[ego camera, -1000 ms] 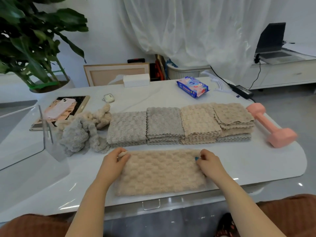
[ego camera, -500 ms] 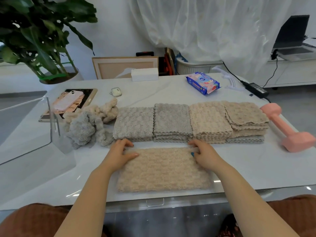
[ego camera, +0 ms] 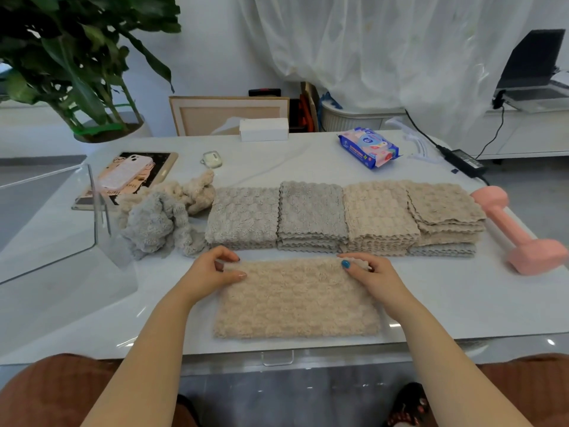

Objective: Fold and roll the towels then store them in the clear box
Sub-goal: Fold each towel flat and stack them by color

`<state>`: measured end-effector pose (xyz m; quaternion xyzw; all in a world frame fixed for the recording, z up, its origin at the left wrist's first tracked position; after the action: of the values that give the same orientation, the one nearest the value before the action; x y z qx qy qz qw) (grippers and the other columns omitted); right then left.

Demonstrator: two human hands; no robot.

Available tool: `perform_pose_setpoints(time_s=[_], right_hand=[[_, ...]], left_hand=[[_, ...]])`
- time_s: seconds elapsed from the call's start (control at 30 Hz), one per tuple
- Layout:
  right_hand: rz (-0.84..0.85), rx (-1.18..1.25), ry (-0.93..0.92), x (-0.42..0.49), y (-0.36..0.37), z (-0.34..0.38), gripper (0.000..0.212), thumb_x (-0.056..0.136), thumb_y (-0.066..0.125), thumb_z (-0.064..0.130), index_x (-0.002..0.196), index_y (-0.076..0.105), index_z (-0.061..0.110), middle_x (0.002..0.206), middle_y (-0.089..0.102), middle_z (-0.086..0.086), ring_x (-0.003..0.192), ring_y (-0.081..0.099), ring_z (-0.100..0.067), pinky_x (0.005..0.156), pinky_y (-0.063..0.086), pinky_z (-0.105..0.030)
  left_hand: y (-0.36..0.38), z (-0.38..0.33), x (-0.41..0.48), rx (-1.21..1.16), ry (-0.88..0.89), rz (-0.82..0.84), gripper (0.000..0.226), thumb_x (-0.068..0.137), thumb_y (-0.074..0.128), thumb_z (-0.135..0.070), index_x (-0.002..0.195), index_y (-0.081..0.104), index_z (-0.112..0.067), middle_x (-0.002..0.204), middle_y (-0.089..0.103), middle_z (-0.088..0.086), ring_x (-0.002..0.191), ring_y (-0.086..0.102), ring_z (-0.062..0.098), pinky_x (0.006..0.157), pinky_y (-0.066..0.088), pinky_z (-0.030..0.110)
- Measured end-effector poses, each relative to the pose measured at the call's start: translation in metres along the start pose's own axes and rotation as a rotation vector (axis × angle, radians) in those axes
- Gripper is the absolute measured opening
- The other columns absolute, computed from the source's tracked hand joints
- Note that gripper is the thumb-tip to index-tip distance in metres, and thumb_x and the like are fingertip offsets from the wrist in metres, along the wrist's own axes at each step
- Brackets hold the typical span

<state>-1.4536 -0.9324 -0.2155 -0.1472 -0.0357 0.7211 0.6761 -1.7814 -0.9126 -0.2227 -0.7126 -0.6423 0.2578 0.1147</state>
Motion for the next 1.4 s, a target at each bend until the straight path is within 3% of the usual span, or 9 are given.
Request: perform_pose_setpoints(time_s=[0.1, 0.27, 0.37, 0.63, 0.8, 1.03, 1.13, 1.27, 1.4], right_hand=[[-0.053, 0.087, 0.030, -0.002, -0.005, -0.005, 0.020, 0.090, 0.063, 0.015, 0.101, 0.073, 0.028, 0.109, 0.067, 0.008, 0.098, 0.059, -0.012, 0.084, 0.047, -0.026], [-0.051, 0.300, 0.148, -0.005, -0.009, -0.021, 0.011, 0.088, 0.065, 0.010, 0.095, 0.072, 0.012, 0.093, 0.072, -0.013, 0.085, 0.069, -0.025, 0.080, 0.056, -0.041], [-0.089, 0.325, 0.184, -0.002, -0.011, -0.028, 0.012, 0.089, 0.062, 0.008, 0.098, 0.071, 0.006, 0.092, 0.073, -0.014, 0.085, 0.069, -0.027, 0.080, 0.056, -0.041], [-0.194, 0.489, 0.170, 0.001, -0.013, -0.031, 0.010, 0.089, 0.063, 0.008, 0.092, 0.071, 0.004, 0.084, 0.072, -0.014, 0.079, 0.069, -0.028, 0.074, 0.057, -0.041], [-0.245, 0.593, 0.161, -0.001, -0.015, -0.032, 0.010, 0.089, 0.060, 0.005, 0.093, 0.069, 0.006, 0.081, 0.072, -0.010, 0.075, 0.069, -0.021, 0.064, 0.057, -0.033], [-0.360, 0.280, 0.092, 0.004, -0.025, -0.034, 0.011, 0.086, 0.066, 0.009, 0.091, 0.072, 0.017, 0.093, 0.069, -0.009, 0.090, 0.062, -0.022, 0.081, 0.053, -0.034], [-0.238, 0.231, 0.126, 0.004, -0.022, -0.036, 0.015, 0.086, 0.067, 0.010, 0.094, 0.073, 0.021, 0.088, 0.066, -0.012, 0.082, 0.058, -0.021, 0.077, 0.053, -0.039], [-0.039, -0.053, 0.094, -0.004, -0.022, -0.028, 0.029, 0.086, 0.062, -0.001, 0.099, 0.070, 0.024, 0.092, 0.063, 0.005, 0.073, 0.052, -0.011, 0.068, 0.045, -0.019], [-0.026, -0.306, 0.032, -0.014, -0.035, -0.014, 0.039, 0.083, 0.059, -0.007, 0.091, 0.068, 0.031, 0.090, 0.061, -0.003, 0.070, 0.053, -0.013, 0.068, 0.045, -0.022]], left_hand=[[0.000, 0.004, 0.001, -0.027, -0.044, 0.011, 0.039, 0.069, 0.084, -0.019, 0.102, 0.063, -0.020, 0.100, 0.056, -0.004, 0.087, 0.050, 0.013, 0.076, 0.044, 0.021], [-0.002, 0.006, 0.001, -0.083, -0.066, -0.030, 0.023, 0.072, 0.081, -0.012, 0.090, 0.067, -0.009, 0.075, 0.051, -0.001, 0.072, 0.048, 0.012, 0.065, 0.041, 0.016], [-0.003, 0.004, -0.001, -0.164, -0.001, -0.068, 0.015, 0.074, 0.079, -0.008, 0.085, 0.069, -0.006, 0.081, 0.061, 0.004, 0.074, 0.052, 0.011, 0.066, 0.045, 0.012], [-0.001, 0.008, -0.001, -0.393, 0.010, -0.182, 0.011, 0.083, 0.069, -0.007, 0.087, 0.067, 0.003, 0.094, 0.069, 0.004, 0.086, 0.063, 0.014, 0.077, 0.049, 0.018], [0.006, 0.008, 0.007, -0.399, -0.018, -0.269, 0.012, 0.088, 0.066, -0.017, 0.080, 0.062, -0.009, 0.075, 0.059, 0.005, 0.075, 0.054, 0.020, 0.068, 0.046, 0.031], [0.025, -0.005, 0.013, -0.084, -0.019, -0.048, 0.035, 0.075, 0.079, -0.028, 0.106, 0.062, -0.028, 0.106, 0.059, -0.013, 0.094, 0.058, 0.008, 0.082, 0.050, 0.029], [0.022, -0.009, 0.006, -0.132, -0.021, -0.001, 0.022, 0.080, 0.075, -0.015, 0.099, 0.068, -0.025, 0.100, 0.064, -0.007, 0.092, 0.064, 0.013, 0.071, 0.052, 0.022], [0.016, -0.018, -0.005, -0.204, 0.008, -0.057, 0.008, 0.084, 0.070, -0.013, 0.091, 0.070, -0.016, 0.082, 0.067, 0.000, 0.070, 0.064, 0.004, 0.057, 0.047, 0.012], [0.014, -0.019, -0.015, -0.381, -0.015, -0.069, 0.011, 0.083, 0.071, -0.020, 0.092, 0.070, -0.014, 0.091, 0.070, 0.008, 0.090, 0.065, 0.025, 0.077, 0.056, 0.034]])
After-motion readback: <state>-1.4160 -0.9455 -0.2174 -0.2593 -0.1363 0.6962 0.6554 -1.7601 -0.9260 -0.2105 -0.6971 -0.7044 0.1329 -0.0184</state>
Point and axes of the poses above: each hand's wrist, its own x-axis towards the middle knuckle, its own y-axis out of the palm, z = x × y, the point moved 9 cm from there along x, towards the middle knuckle
